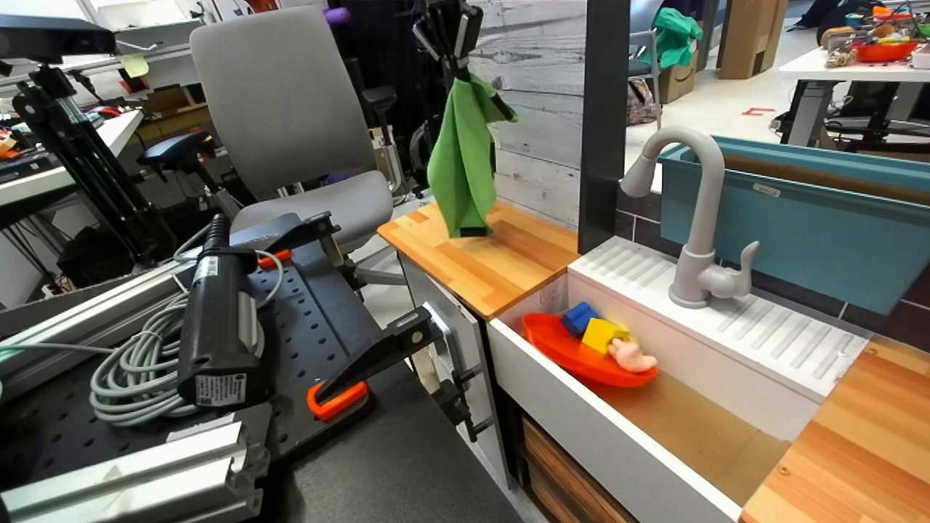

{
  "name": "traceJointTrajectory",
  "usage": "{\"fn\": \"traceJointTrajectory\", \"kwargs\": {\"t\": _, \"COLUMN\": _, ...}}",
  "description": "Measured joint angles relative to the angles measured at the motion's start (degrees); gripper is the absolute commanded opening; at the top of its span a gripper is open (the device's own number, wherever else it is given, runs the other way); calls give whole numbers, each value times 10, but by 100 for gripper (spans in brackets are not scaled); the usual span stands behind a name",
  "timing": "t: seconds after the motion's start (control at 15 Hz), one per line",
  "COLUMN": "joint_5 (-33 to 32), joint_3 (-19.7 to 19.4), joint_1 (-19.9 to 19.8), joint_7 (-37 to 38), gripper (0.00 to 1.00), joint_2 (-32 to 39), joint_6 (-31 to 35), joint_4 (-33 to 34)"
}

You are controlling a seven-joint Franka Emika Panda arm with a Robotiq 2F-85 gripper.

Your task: Fold the green towel.

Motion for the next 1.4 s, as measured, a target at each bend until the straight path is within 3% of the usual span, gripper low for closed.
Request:
{"fn": "traceJointTrajectory", "kwargs": {"t": 0.33, "joint_5": -2, "joint_3": 1, "joint_1": -4, "joint_7": 0, "gripper": 0, "joint_2": 5, "joint_6": -2, "joint_4": -11}}
{"fn": "traceJointTrajectory", "kwargs": {"t": 0.67, "joint_5": -1, "joint_3": -1, "joint_1": -30, "joint_7": -11, "gripper": 0, "joint_2": 84, "joint_6": -18, "joint_4": -4}}
{"fn": "traceJointTrajectory", "kwargs": {"t": 1.4, "joint_5": -1, "joint_3": -12, "joint_1": -52, "joint_7": -33, "gripper": 0, "joint_2": 272, "joint_6": -134, "joint_4": 145}}
